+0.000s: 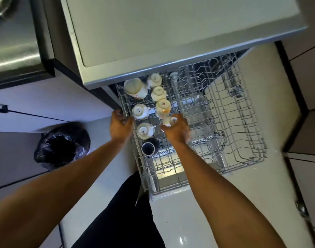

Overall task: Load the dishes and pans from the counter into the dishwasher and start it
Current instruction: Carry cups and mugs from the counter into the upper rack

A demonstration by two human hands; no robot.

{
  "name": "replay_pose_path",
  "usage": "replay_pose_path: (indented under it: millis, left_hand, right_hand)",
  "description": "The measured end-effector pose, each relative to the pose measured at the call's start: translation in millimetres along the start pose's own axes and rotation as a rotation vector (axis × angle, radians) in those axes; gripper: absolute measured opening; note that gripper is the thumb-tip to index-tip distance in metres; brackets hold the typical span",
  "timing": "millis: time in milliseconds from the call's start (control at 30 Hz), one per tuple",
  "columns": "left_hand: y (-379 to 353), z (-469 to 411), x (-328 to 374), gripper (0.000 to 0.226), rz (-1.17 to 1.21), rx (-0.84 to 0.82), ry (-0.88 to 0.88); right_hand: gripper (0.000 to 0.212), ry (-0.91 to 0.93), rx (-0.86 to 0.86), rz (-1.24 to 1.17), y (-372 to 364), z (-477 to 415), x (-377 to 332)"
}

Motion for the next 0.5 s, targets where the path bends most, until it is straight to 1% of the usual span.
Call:
replay_pose_path:
  millis: [167,300,500]
  left_hand:
    - [-16,-8,10,0.041,0.007,0.085,-0.001]
    - [-19,-9,7,0.03,-0.033,0.139,-0.038]
    - [-18,-16,-2,0.028,-0.084,0.131,-0.049]
  right_hand:
    - [0.063,-0.01,0.01,0.023,-27,-5,-3]
    - [0.065,-0.014,-0.027,0.071,-39,-12,-2]
    - [0.066,0.014,-0.061,0.11,-45,-10,-2]
Point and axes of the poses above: each hand's wrist, its own z-axis away from the middle knuckle, its own y-axis out of the back of the hand, x = y × z, the point moved 4 cm from there along -z, towards the middle knuckle, and after that the axes turned 14 degrees about z, right-handed, at the moved point
